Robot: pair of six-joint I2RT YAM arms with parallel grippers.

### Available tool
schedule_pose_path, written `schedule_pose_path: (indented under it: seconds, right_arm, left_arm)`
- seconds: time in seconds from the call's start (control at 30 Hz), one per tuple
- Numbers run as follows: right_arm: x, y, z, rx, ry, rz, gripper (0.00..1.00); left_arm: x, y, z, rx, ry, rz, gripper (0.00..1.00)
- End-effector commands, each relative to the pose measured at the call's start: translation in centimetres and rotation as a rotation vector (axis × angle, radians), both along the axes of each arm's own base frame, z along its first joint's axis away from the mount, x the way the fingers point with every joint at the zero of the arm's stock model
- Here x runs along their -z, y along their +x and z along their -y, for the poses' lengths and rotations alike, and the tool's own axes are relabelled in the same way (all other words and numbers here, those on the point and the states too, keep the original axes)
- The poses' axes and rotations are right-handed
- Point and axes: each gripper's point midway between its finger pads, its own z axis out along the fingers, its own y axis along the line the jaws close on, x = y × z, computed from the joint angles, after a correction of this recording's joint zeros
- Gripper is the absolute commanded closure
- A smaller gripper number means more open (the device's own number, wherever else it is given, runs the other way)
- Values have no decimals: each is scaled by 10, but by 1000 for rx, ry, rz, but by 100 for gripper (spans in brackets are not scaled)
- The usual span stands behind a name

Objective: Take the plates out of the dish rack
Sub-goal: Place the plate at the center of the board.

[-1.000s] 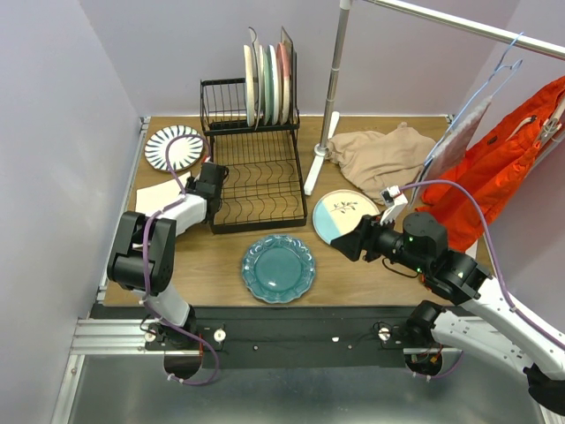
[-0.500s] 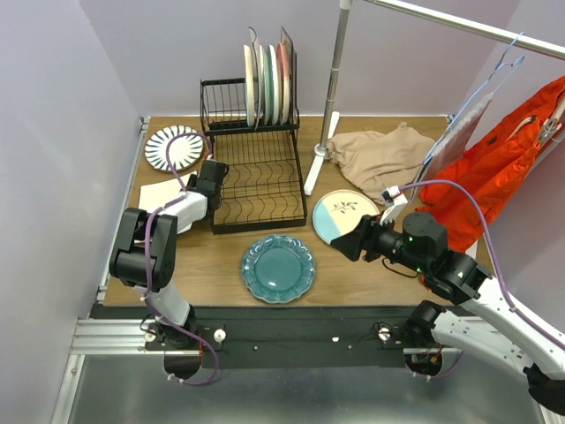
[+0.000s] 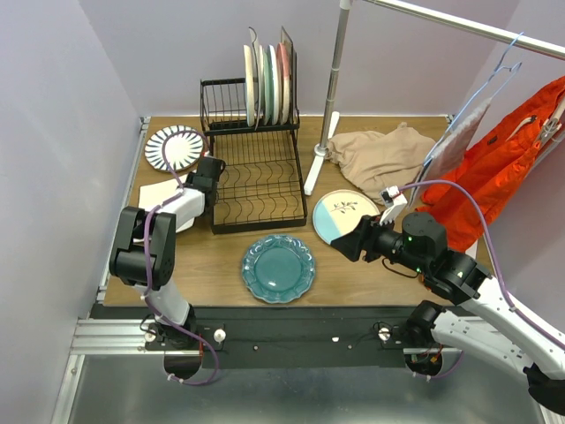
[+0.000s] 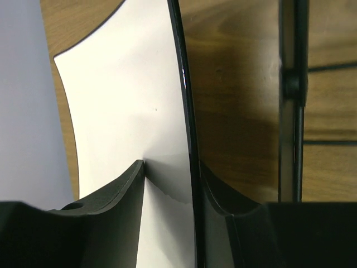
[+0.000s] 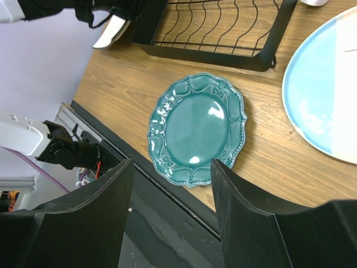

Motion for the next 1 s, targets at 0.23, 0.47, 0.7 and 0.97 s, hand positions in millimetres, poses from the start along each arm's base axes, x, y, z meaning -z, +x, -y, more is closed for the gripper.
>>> schedule_pose_path:
  seconds: [0.23, 0.47, 0.7, 0.97]
  right_arm:
    - [3, 3, 5, 16, -42, 9, 35]
    - [7, 3, 4, 16, -49, -1, 35]
    - [-2, 1, 7, 22, -20, 13, 35]
    - [1, 2, 4, 21, -27, -5, 35]
  left_arm:
    - [17, 28, 49, 65, -356, 8, 27]
    - [19, 23, 48, 62, -350, -18, 19]
    - [15, 19, 44, 49, -345, -16, 25]
    - [3, 14, 43, 28, -359, -18, 30]
